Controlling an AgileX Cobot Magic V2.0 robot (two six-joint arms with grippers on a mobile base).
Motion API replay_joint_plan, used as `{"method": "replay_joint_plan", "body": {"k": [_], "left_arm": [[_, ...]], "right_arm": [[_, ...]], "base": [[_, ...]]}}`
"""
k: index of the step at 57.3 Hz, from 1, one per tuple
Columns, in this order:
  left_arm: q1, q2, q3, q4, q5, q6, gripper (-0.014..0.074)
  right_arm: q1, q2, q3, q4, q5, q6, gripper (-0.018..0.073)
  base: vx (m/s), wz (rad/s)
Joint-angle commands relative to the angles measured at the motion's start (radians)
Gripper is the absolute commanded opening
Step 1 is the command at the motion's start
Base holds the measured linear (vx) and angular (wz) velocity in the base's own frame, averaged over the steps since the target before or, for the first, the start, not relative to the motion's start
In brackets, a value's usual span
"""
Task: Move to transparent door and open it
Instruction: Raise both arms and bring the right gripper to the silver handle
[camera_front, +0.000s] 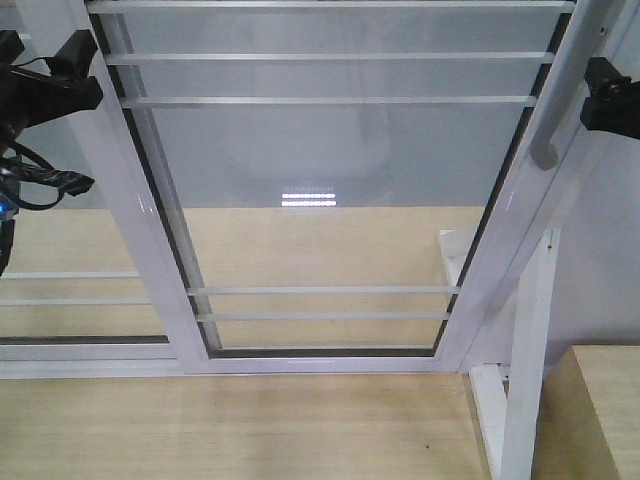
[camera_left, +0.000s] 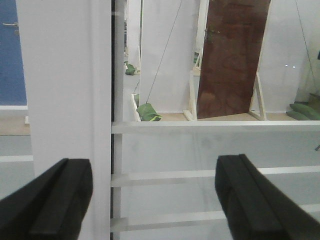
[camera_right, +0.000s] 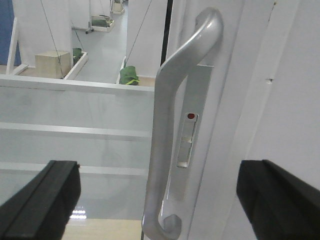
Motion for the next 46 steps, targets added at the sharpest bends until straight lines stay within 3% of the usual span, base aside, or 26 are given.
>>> {"method": "replay_joint_plan", "body": {"k": [1,19,37,46], "left_arm": [[0.001,-0.031,-0.034,-0.012,-0.049,-0.001,0.0618],[0.001,-0.031,-0.034,-0.012,0.031,0.007,0.0585],[0.001,-0.031,-0.034,-0.012,0.038,0.007,0.0585],[0.001,-0.031,-0.034,-0.012,0.039,0.007,0.0585]], "right_arm": [[0.002,0.015,-0.036,-0.002,-0.127,0.02,0.0703],[-0.015,0.213,-0.074,-0.001,-0.332,0.025,0.0629],[-0.064,0.429,-0.243,-0.008,-0.333,0.048,0.0608],[-0.062,0.497,-0.302,-0.057,-0.328,0.159,0.0592]], "base": [[0.0,0.0],[0.0,0.0],[0.0,0.0],[0.0,0.0]]}}
